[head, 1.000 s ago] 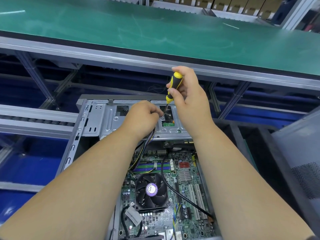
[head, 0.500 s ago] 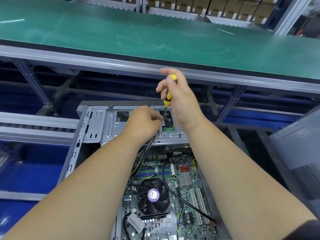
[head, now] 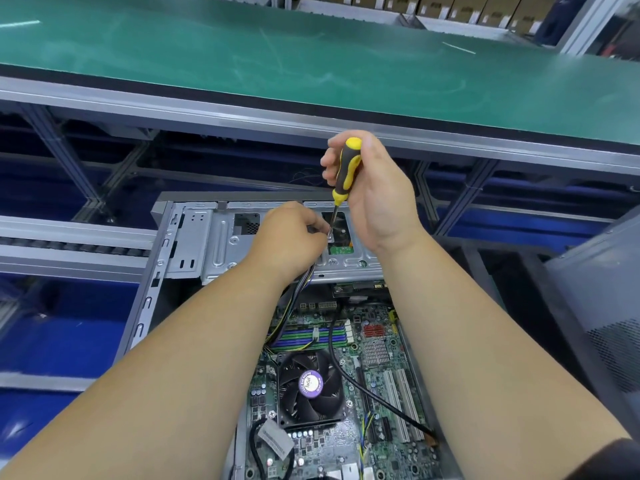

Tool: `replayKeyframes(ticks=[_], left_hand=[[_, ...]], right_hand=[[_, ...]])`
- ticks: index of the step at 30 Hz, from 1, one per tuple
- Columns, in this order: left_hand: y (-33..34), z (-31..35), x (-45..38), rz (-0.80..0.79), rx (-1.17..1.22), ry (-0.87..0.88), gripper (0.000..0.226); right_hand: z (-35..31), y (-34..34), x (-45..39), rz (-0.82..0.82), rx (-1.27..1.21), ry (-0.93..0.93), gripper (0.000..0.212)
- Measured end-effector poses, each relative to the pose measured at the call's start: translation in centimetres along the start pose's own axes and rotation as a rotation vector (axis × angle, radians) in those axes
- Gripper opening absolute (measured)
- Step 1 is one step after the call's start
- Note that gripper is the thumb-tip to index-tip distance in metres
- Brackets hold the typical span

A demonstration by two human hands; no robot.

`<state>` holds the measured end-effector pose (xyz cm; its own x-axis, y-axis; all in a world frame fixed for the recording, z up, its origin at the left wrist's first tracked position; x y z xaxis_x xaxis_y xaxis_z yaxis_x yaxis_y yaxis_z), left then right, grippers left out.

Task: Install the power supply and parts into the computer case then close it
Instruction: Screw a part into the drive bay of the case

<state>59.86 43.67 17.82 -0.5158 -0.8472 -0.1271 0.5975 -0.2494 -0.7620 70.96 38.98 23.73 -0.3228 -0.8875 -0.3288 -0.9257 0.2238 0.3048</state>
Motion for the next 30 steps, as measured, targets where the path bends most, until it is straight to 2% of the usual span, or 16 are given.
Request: replayKeyframes(ticks=[3, 4, 8, 10, 12, 17, 19, 22, 26, 28, 30], left_hand=[[0.00, 0.06, 0.00, -0.002, 0.009, -0.004, 0.024], [-0.01, 0.10, 0.01, -0.001, 0.012, -0.003, 0.023], [-0.06, 0.12, 0.04, -0.009, 0.021, -0.011, 0.024], [-0.07, 0.07, 0.04, -0.008, 0.024, -0.017, 0.025], [-0.05, 0.06, 0.02, -0.006, 0.021, -0.014, 0.025], [-0.11, 0.12, 0.01, -0.013, 0.021, -0.014, 0.024], [-0.15, 0.15, 0.03, -0.016, 0.020, -0.012, 0.024], [-0.19, 0.27, 0.04, -0.008, -0.004, 0.005, 0.024], [-0.26, 0.26, 0.02, -0.003, -0.014, 0.001, 0.025], [-0.25, 0.26, 0.05, -0.003, -0.009, -0.001, 0.025], [-0.23, 0.30, 0.10, -0.002, -0.004, -0.002, 0.025]], right_hand=[[-0.05, -0.25, -0.10, 0.009, 0.015, 0.014, 0.007], [0.00, -0.30, -0.13, 0.011, 0.020, 0.025, 0.006], [0.11, 0.04, -0.09, 0.006, 0.072, 0.029, 0.010], [0.11, 0.09, 0.02, 0.003, 0.039, 0.034, 0.028], [0.00, -0.03, 0.10, -0.002, -0.006, 0.020, 0.036], [0.29, -0.10, -0.11, -0.035, 0.033, 0.040, 0.006], [0.33, -0.14, -0.15, -0.035, 0.069, 0.034, 0.013], [0.37, 0.07, -0.01, -0.031, 0.071, 0.026, 0.010], [0.35, -0.07, 0.23, -0.017, -0.003, 0.015, 0.036], [0.26, 0.04, 0.32, -0.023, -0.022, 0.026, 0.031], [0.33, 0.16, 0.31, -0.033, -0.033, 0.042, 0.017]])
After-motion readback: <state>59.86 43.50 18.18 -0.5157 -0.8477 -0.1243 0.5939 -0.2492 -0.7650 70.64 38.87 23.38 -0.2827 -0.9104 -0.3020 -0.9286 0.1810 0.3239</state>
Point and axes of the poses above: each hand's wrist, its own x-axis away from the middle knuckle, its own y-axis out of the palm, z = x × y, the point moved 4 cm from there along -x, towards the middle knuckle, and after that the axes turned 6 degrees about -x, right-handed, at the moved point
